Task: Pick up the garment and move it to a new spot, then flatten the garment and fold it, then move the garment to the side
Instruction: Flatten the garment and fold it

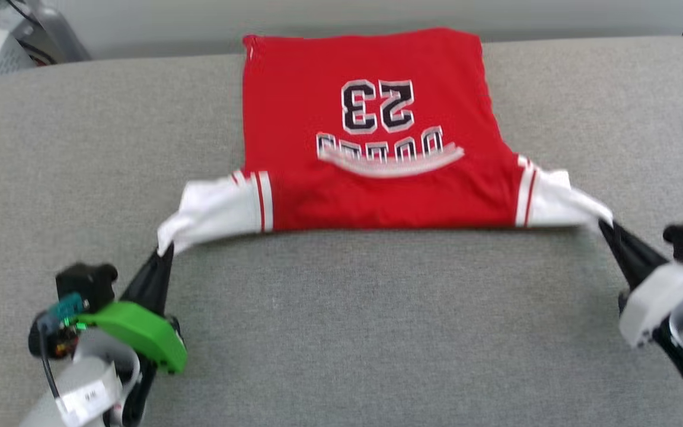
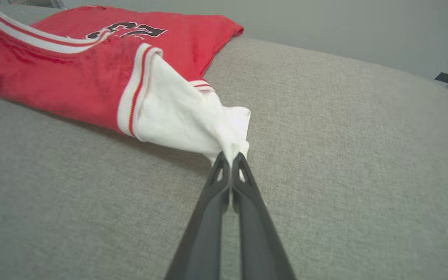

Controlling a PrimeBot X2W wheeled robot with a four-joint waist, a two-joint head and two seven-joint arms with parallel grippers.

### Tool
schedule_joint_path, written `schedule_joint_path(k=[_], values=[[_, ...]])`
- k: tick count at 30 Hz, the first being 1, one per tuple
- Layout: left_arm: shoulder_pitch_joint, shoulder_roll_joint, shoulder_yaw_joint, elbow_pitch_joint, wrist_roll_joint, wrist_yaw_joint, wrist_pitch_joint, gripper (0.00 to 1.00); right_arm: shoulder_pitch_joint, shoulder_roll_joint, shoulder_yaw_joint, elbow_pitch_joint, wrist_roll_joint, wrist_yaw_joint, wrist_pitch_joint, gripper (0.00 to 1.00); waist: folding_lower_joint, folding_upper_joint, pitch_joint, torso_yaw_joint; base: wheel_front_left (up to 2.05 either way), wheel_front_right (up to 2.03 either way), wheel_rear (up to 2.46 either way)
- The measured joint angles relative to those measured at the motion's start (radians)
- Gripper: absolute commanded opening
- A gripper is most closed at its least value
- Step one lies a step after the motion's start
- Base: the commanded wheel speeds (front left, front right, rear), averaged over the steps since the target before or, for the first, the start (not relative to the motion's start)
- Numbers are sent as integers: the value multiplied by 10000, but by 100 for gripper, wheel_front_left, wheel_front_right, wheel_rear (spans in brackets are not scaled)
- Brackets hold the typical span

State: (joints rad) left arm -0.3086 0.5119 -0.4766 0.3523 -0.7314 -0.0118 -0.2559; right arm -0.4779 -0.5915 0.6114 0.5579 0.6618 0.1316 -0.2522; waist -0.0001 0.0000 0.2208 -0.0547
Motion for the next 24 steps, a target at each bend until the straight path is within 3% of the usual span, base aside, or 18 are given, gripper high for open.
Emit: schedule_joint_path(k=[14, 24], values=[[3127, -633, 1045, -88, 150, 336, -2, 0, 4185, 272, -2399, -871, -2, 12, 443, 0, 0, 0, -1136, 102, 0, 0, 0], [4006, -959, 1505, -416, 389, 349, 0, 0, 5997, 627, -3733, -2274, -192, 12, 1751, 0, 0, 0, -1274, 255, 0, 0, 0]])
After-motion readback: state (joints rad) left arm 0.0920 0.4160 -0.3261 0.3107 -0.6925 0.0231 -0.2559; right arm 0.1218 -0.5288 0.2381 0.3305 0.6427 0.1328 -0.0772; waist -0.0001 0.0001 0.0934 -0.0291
